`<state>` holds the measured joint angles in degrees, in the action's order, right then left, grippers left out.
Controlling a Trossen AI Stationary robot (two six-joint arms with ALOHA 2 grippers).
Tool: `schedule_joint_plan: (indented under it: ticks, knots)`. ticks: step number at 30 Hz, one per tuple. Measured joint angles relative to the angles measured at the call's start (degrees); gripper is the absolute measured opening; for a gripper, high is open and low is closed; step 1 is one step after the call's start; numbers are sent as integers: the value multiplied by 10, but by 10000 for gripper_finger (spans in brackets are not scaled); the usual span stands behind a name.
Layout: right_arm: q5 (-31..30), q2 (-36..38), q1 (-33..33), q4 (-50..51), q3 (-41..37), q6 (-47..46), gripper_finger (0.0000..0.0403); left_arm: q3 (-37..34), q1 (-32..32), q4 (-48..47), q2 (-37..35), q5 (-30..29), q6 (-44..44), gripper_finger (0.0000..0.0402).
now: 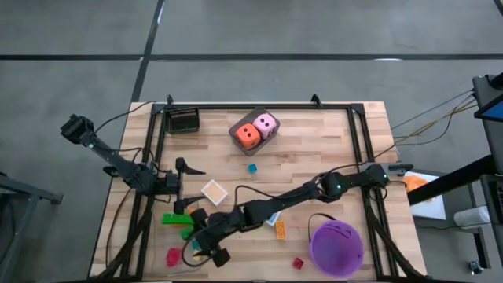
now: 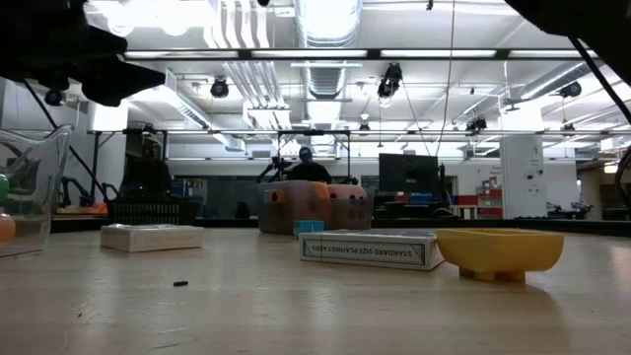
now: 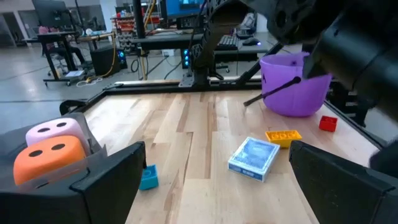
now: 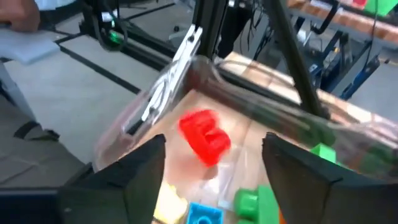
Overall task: Pick & Place Toys
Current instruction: Put the red game piece into the transparent bin
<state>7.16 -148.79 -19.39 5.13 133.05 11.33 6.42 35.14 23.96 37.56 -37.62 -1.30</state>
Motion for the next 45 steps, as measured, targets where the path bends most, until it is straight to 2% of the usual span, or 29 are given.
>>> schedule_joint_plan:
  ticks: [4, 7, 10, 17, 20, 28, 32, 38, 42, 45]
  knots:
    - [0, 10, -10, -10, -2, 20, 277, 0, 0, 0, 0, 0, 0, 399]
    - [14, 10, -25, -69, -5, 40, 279, 0, 0, 1, 0, -1, 0, 399]
    - [6, 10, -38, -206, -29, 68, 279, 0, 0, 2, 0, 0, 0, 399]
    - [-78, 11, -32, -553, -146, 84, 280, 0, 0, 4, 0, 0, -4, 399]
    - [-124, 21, -28, -627, -216, 95, 280, 0, 0, 4, 0, 1, -4, 399]
    - [-222, 139, -25, -630, -413, 136, 280, 0, 0, 2, 0, 1, -4, 399]
    - [-241, 223, -24, -581, -521, 123, 280, 0, 0, 2, 0, 1, -5, 399]
    - [-262, 370, -49, -364, -625, 17, 281, 0, 0, 2, 0, 1, -7, 399]
    - [-293, 429, -86, -202, -627, -50, 280, 0, 0, 2, 0, 1, -7, 399]
    - [-317, 445, -114, -123, -605, -91, 280, 0, 0, 4, 0, 1, -7, 399]
